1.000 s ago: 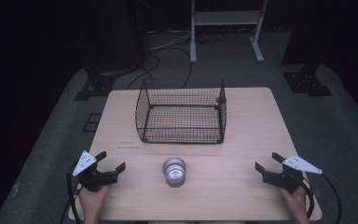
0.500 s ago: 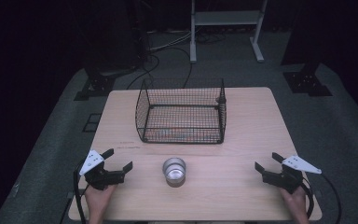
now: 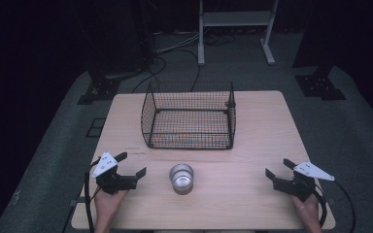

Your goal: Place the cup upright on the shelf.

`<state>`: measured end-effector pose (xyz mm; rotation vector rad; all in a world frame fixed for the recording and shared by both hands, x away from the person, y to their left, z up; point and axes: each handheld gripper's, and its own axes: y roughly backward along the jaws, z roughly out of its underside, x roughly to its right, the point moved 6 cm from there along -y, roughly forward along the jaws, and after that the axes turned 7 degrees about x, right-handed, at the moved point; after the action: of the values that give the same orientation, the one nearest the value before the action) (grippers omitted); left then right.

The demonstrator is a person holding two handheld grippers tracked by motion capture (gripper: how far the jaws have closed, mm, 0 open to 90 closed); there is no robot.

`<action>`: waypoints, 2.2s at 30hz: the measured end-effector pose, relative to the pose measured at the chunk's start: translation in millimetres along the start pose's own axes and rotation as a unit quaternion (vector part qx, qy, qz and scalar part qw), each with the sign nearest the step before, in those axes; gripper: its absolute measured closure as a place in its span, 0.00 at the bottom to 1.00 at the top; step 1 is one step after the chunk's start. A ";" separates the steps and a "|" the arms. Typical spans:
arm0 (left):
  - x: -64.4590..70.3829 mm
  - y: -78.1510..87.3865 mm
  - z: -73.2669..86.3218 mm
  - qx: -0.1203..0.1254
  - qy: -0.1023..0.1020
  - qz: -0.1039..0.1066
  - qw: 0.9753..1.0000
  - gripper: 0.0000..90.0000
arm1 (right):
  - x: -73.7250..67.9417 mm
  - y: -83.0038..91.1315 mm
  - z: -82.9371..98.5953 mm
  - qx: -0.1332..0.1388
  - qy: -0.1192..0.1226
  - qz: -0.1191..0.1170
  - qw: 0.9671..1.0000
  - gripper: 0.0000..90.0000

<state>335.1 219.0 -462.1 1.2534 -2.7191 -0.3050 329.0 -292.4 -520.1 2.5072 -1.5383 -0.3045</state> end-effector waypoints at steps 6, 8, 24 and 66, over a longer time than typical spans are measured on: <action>8.7 -3.1 -12.9 0.008 -0.006 0.024 1.000 0.02 | 0.0 0.0 0.0 0.000 0.000 -0.001 1.000 0.15; 8.8 -3.2 -14.5 0.006 -0.008 0.027 1.000 0.02 | -0.1 0.0 0.0 0.000 0.000 -0.001 1.000 0.15; 31.7 -11.1 -33.7 0.017 -0.019 0.075 0.997 0.01 | 0.4 -0.1 0.0 0.000 -0.001 -0.001 1.000 0.15; 105.6 -46.0 -31.4 -0.073 -0.108 0.209 0.969 0.01 | -2.5 0.0 0.7 -0.004 0.004 -0.008 1.000 0.15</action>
<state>307.1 105.3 -438.8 0.6168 -2.9826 -0.6064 327.8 -290.2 -520.6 2.5125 -1.5122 -0.3005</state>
